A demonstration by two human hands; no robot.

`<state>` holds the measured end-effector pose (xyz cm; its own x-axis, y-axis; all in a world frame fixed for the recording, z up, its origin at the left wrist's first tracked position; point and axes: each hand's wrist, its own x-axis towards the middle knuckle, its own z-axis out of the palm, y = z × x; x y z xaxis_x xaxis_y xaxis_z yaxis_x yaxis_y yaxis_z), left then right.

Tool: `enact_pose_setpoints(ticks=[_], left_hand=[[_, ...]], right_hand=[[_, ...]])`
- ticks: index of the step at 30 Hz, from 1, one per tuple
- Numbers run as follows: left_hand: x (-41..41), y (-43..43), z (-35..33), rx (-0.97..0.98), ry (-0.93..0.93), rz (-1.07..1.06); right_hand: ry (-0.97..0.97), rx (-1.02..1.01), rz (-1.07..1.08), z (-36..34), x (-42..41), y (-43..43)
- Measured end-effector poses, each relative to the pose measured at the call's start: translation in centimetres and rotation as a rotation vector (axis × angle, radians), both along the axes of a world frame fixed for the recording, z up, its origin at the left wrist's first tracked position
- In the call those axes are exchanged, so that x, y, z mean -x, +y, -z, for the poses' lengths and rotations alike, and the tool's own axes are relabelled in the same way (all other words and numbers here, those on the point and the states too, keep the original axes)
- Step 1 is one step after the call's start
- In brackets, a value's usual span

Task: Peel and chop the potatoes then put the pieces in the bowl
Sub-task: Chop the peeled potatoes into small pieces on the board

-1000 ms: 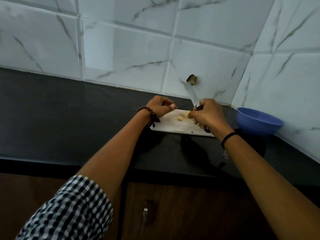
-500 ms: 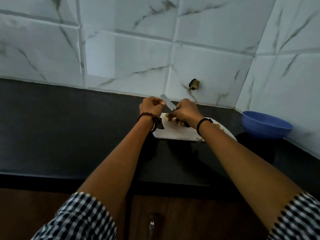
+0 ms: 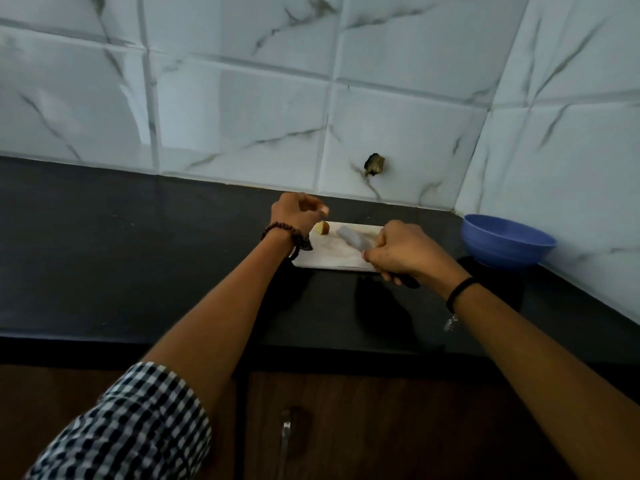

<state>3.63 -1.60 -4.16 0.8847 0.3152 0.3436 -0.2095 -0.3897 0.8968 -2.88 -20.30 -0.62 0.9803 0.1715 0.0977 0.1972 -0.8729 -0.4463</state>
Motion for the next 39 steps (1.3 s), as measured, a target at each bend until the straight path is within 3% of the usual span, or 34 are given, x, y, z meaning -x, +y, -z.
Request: enact_pose_setpoints(ticks=[7,16,21,24,27,33,39], left_hand=[[0.2,-0.7,0.1,-0.161,0.014,0.275],[0.6,-2.4,0.2,-0.36,0.079,0.436],[0.1,-2.4,0.5,-0.631,0.051,0.271],[0.0,-2.3,0.3,-0.655,0.026,0.16],[0.2,-2.3,0.0,-0.722,0.043,0.188],[0.5,-2.5,-0.2,-0.584,0.074,0.348],[0.7,-2.6,-0.4,-0.553,0.069,0.351]], right_hand=[[-0.034,0.043,0.103,-0.2,0.1,-4.0],[-0.107,-0.187,0.074,1.3,-0.1,-3.9],[-0.094,-0.245,0.056,2.1,-0.2,-3.8],[-0.072,-0.261,0.052,2.3,-0.3,-3.7],[-0.087,-0.258,0.039,2.2,-0.1,-3.6],[-0.138,-0.209,0.015,2.4,0.3,-3.3],[-0.148,-0.168,0.017,2.8,0.9,-2.8]])
